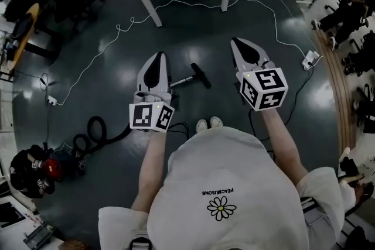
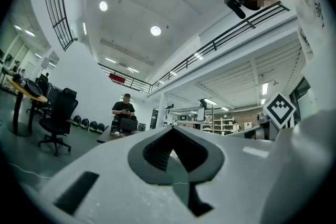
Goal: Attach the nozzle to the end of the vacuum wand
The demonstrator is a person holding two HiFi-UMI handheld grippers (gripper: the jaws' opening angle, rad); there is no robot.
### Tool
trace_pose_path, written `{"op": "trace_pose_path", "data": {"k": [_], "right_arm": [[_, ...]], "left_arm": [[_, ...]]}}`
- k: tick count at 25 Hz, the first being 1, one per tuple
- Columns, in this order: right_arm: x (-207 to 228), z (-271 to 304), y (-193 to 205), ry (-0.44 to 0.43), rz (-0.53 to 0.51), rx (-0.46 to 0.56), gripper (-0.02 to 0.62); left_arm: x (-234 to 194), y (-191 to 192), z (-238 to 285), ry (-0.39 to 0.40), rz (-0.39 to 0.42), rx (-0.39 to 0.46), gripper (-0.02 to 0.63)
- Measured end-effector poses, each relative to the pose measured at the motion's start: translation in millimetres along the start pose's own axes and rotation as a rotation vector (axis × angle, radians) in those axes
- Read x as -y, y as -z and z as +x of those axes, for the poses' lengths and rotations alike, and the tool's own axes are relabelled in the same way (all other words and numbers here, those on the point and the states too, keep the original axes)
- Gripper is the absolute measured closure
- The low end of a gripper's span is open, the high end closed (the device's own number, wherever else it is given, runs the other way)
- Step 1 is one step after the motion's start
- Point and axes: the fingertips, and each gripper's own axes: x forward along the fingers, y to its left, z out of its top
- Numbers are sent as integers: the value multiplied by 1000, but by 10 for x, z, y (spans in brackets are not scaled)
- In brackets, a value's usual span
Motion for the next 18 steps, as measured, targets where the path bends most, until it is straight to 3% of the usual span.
{"op": "trace_pose_path", "data": {"k": [9, 18], "right_arm": [[-357, -235, -116, -39, 7, 60, 588], [-567, -380, -293, -89, -7, 107, 588]], "left_arm": [[254, -92, -201, 58, -20, 29, 604], [306, -142, -262, 64, -86, 62, 604]]}}
